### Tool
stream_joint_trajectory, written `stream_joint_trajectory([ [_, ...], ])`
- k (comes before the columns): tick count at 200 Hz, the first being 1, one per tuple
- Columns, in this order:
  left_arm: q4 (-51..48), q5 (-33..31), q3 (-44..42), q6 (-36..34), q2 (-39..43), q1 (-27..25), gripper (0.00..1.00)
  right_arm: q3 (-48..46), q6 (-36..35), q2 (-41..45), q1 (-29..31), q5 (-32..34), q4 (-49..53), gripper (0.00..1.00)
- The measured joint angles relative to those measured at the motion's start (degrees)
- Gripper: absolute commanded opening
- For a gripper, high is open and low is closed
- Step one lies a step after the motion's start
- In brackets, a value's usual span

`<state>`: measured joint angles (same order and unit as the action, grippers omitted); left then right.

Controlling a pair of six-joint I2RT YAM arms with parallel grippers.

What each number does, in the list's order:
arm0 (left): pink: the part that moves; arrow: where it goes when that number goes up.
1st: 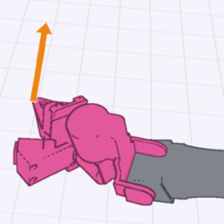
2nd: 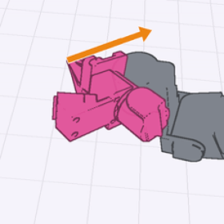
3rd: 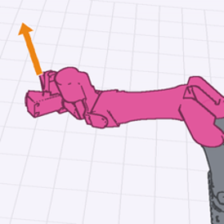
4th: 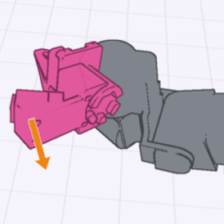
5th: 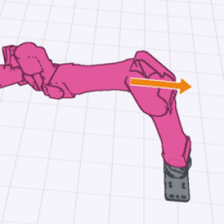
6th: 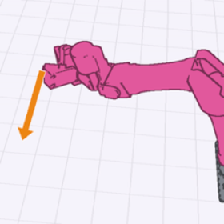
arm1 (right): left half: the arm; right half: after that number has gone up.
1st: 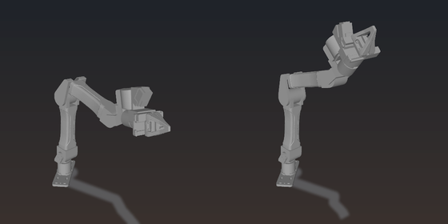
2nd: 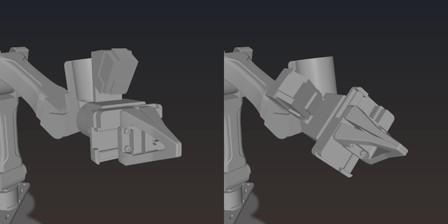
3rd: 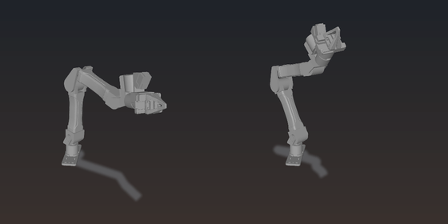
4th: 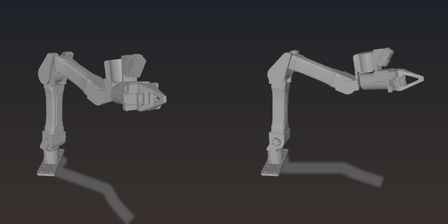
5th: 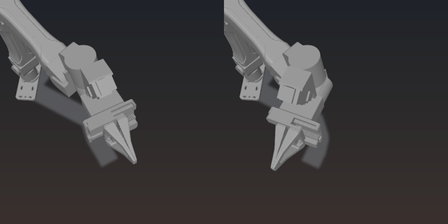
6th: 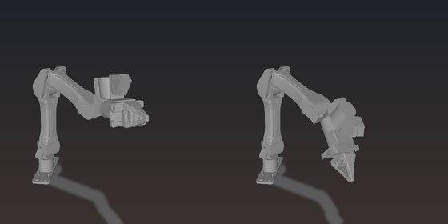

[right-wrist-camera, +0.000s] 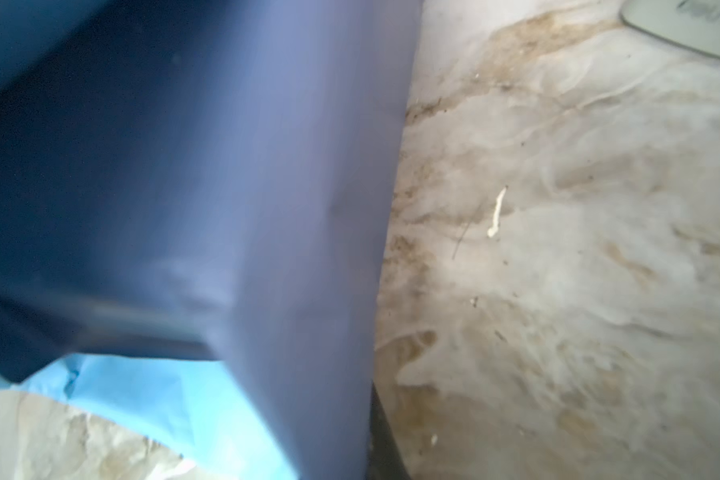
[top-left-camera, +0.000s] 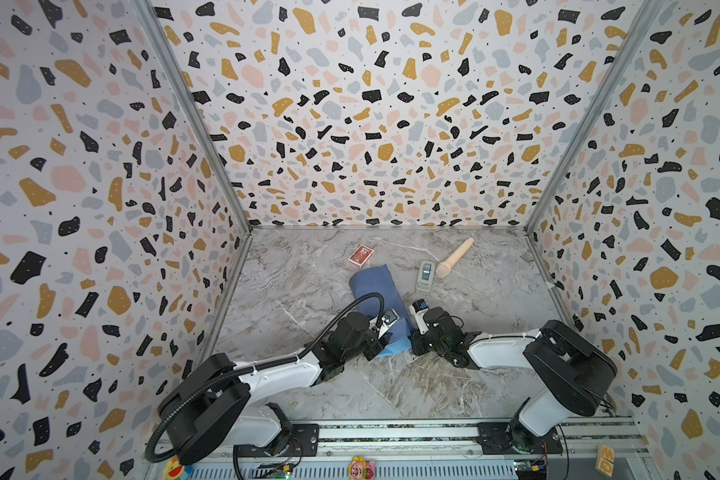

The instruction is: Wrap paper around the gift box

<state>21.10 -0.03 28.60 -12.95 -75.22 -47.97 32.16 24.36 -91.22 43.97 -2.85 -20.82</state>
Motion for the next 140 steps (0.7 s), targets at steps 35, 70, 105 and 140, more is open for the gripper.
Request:
stream_joint_trajectory([
  [35,0.0,0.5,-0.6,-1.0,0.5,-1.7,0.57,-3.9,0.5,5.1,0.0,-0.1,1.8,0.02],
  [70,1.2,1.8,-2.0,-1.4,3.1,-2.0,0.62,-8.0,1.4,10.6,-0.1,0.5,4.6,0.01],
  [105,2.6,3.9,-2.8,-1.6,4.8,-2.2,0.66,-11.3,2.2,15.2,-0.5,1.0,6.4,0.08],
  [140,2.8,5.5,-2.5,-3.1,1.7,-2.9,0.67,-11.5,2.4,16.0,-0.8,0.9,7.2,0.13],
])
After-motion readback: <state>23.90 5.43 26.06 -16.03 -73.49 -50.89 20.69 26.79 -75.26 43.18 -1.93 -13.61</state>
